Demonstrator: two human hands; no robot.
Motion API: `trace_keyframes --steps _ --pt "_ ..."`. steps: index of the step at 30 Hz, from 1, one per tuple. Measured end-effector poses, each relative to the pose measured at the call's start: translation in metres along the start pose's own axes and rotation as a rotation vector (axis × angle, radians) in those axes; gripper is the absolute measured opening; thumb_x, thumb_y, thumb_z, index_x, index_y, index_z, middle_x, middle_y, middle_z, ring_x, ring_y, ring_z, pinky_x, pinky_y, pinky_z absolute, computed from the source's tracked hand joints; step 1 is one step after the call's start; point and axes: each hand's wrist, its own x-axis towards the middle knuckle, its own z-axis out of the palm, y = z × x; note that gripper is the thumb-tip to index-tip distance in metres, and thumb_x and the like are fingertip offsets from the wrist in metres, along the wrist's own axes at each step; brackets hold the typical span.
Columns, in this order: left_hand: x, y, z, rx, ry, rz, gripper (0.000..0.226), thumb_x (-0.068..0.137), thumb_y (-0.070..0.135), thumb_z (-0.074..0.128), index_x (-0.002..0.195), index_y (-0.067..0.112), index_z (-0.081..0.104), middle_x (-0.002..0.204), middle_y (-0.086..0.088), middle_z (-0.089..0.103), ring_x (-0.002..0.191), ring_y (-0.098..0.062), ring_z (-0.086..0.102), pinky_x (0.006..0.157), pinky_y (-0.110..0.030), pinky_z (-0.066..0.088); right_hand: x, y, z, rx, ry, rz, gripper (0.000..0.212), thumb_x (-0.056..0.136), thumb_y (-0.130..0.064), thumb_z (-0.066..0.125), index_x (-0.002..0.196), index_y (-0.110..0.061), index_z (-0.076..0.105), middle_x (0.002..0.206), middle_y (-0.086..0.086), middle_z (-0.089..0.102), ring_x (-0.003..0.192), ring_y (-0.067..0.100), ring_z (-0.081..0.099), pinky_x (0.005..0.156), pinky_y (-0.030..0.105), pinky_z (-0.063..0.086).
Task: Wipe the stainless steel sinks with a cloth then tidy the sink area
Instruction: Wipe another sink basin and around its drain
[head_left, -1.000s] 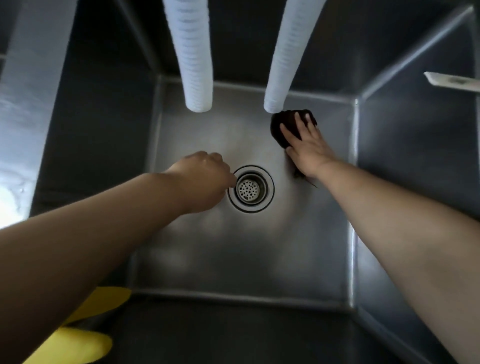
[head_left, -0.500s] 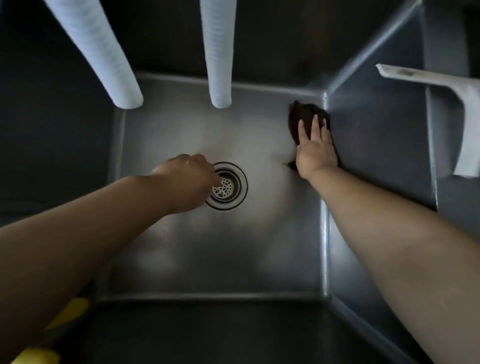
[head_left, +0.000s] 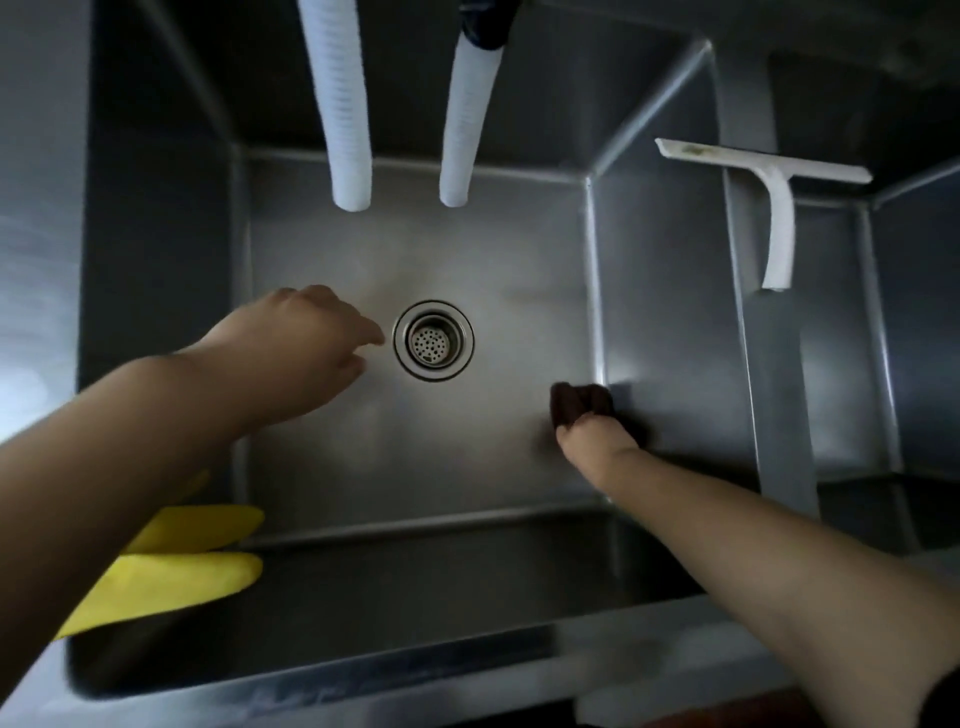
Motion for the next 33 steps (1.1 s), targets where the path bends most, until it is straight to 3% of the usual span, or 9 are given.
trace_keyframes --steps 2,6,8,13,17,20,26,30,33 --pt "-0.016 -0.006 -0.003 0.006 0.035 0.009 0.038 0.092 0.037 0.049 0.129 0.04 0.05 0.125 0.006 0.055 0.116 -0.018 0.049 0.097 -0.037 0.045 -0.011 -0.007 -0.002 0.073 -0.05 0.034 0.026 0.094 -0.019 0.036 0.117 -0.019 0.048 0.124 0.013 0.043 0.116 0.031 0.046 0.101 0.035 0.034" --pt "-0.046 -0.017 -0.009 0.01 0.161 0.047 0.038 0.091 0.033 0.051 0.129 0.035 0.053 0.125 0.009 0.059 0.12 -0.015 0.047 0.097 -0.032 0.04 -0.035 -0.028 -0.004 -0.033 -0.439 -0.069 0.032 0.096 -0.017 0.042 0.125 -0.007 0.052 0.131 0.016 0.052 0.12 0.029 0.05 0.096 0.028 0.038" --pt "-0.061 -0.022 -0.013 0.009 0.217 0.055 0.038 0.09 0.031 0.054 0.128 0.032 0.055 0.124 0.008 0.06 0.12 -0.016 0.048 0.096 -0.032 0.04 -0.045 -0.035 -0.009 -0.004 -0.505 -0.072 0.034 0.096 -0.02 0.044 0.125 -0.006 0.053 0.131 0.016 0.053 0.12 0.029 0.05 0.096 0.03 0.039" --pt "-0.098 -0.032 -0.028 -0.012 0.375 0.082 0.032 0.079 0.012 0.07 0.11 0.016 0.07 0.106 -0.006 0.07 0.104 -0.033 0.061 0.085 -0.043 0.048 -0.051 -0.051 -0.036 0.187 -0.62 -0.119 0.039 0.086 -0.004 0.05 0.116 -0.028 0.055 0.131 0.006 0.05 0.114 0.027 0.052 0.091 0.031 0.04" --pt "-0.124 -0.037 -0.037 -0.003 0.419 0.086 0.03 0.074 0.008 0.073 0.104 0.013 0.072 0.1 -0.006 0.072 0.097 -0.033 0.064 0.079 -0.043 0.05 -0.061 -0.091 -0.051 0.336 -0.547 -0.234 0.06 0.081 0.006 0.043 0.124 -0.033 0.054 0.134 0.002 0.051 0.12 0.024 0.05 0.096 0.027 0.038" --pt "-0.143 -0.036 -0.039 0.01 0.429 0.08 0.03 0.074 0.007 0.073 0.103 0.013 0.072 0.099 -0.005 0.072 0.096 -0.032 0.065 0.078 -0.044 0.051 -0.07 -0.12 -0.067 0.529 -0.44 -0.266 0.06 0.078 0.007 0.047 0.125 -0.029 0.056 0.133 0.003 0.054 0.12 0.021 0.051 0.098 0.024 0.039" --pt "-0.179 -0.021 -0.036 0.0 0.44 0.012 0.024 0.08 0.01 0.066 0.102 0.017 0.073 0.102 -0.003 0.072 0.096 -0.032 0.064 0.076 -0.042 0.051 -0.103 -0.136 -0.11 0.824 -0.117 -0.14 0.061 0.076 0.006 0.045 0.123 -0.031 0.057 0.126 0.001 0.06 0.113 0.023 0.056 0.091 0.027 0.045" --pt "-0.205 -0.005 -0.026 -0.027 0.43 -0.062 0.03 0.086 0.016 0.06 0.115 0.021 0.067 0.117 0.002 0.067 0.112 -0.025 0.057 0.09 -0.036 0.043 -0.138 -0.127 -0.121 0.902 0.064 -0.052 0.062 0.077 0.002 0.045 0.119 -0.042 0.055 0.121 -0.002 0.062 0.102 0.019 0.06 0.087 0.029 0.048" --pt "-0.227 0.007 -0.016 -0.008 0.381 -0.125 0.038 0.09 0.031 0.04 0.122 0.028 0.061 0.124 0.009 0.061 0.118 -0.019 0.051 0.095 -0.031 0.037 -0.163 -0.119 -0.122 0.927 0.153 -0.048 0.06 0.079 -0.001 0.049 0.119 -0.045 0.054 0.119 -0.004 0.063 0.101 0.017 0.06 0.087 0.029 0.048"
